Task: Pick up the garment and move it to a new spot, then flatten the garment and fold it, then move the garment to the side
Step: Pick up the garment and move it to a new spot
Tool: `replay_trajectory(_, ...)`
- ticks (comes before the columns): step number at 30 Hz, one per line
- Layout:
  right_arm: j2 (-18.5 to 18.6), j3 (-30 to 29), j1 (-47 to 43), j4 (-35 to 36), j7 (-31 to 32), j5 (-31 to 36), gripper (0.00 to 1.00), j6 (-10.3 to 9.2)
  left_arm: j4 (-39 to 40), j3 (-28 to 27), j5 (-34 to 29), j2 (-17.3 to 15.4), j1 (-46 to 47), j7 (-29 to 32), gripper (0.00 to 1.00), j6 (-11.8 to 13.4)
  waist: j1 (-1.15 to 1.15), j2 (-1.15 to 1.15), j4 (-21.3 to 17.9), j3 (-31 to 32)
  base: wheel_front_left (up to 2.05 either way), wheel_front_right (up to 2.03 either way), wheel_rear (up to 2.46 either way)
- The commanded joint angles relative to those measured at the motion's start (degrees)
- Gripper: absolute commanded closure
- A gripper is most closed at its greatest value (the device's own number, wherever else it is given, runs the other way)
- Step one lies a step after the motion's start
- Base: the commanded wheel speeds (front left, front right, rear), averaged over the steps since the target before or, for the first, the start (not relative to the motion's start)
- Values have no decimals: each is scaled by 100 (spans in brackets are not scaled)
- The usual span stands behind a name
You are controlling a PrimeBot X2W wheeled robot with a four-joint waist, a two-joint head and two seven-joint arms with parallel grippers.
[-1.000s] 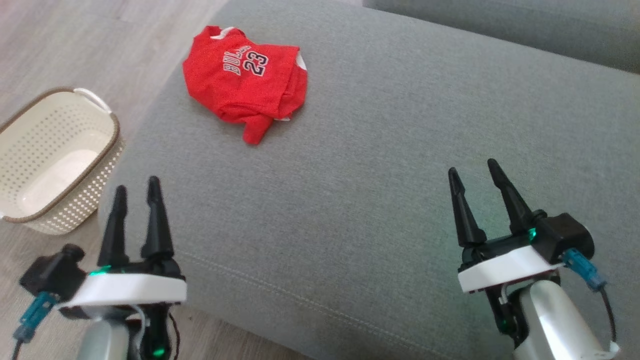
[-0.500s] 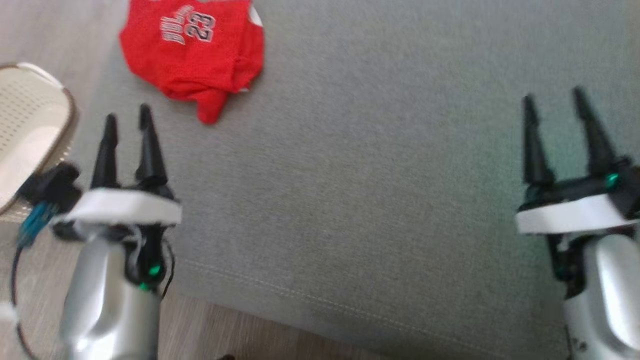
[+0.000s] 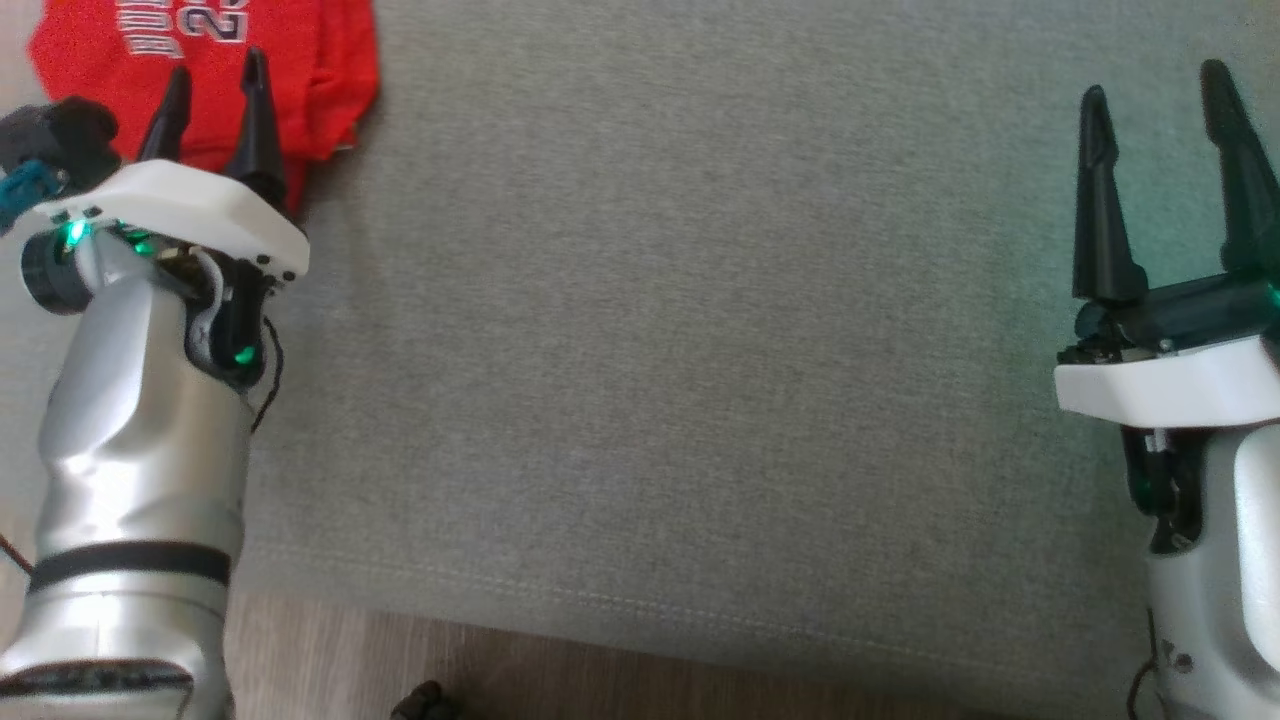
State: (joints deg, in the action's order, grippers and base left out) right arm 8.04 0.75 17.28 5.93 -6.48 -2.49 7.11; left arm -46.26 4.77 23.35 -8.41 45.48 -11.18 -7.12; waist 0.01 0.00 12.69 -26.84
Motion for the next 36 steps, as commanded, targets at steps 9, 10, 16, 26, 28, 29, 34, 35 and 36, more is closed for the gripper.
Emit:
replay_trajectory(9,-29,228,105,250,7,20,0,37,-1009,241,-238,-489,748,65,0,-31,-1,0,-284,-212,0,0,0)
replay_trajectory(10,-34,235,111,246,4,22,0,37,-1112,270,-253,-488,786,58,0,-31,-1,0,-298,-221,0,0,0)
replay_trajectory(16,-50,216,152,222,2,35,0,37,-1516,386,-137,-415,958,-19,100,-34,-1,0,-337,-252,0,0,0)
replay_trajectory(26,-210,248,100,-154,-230,-26,0,37,-105,188,211,-609,679,-378,100,-35,-1,0,-339,346,0,0,0)
replay_trajectory(28,-245,261,84,-256,-292,-52,0,37,546,53,157,-626,440,-379,100,-35,-1,0,-352,518,0,0,0)
replay_trajectory(29,-263,272,78,-302,-322,-67,0,37,845,-13,124,-625,320,-380,100,-36,-1,0,-365,596,0,0,0)
replay_trajectory(34,-335,314,66,-472,-425,-129,0,37,1805,-109,-7,-559,-80,-380,100,-36,-1,0,-459,862,0,0,0)
replay_trajectory(35,-353,324,64,-504,-447,-144,0,37,1982,-83,-33,-540,-153,-381,100,-36,-1,0,-493,910,0,0,0)
replay_trajectory(36,-369,335,64,-533,-466,-159,0,37,2136,-46,-45,-518,-211,-381,100,-36,-1,0,-530,946,0,0,0)
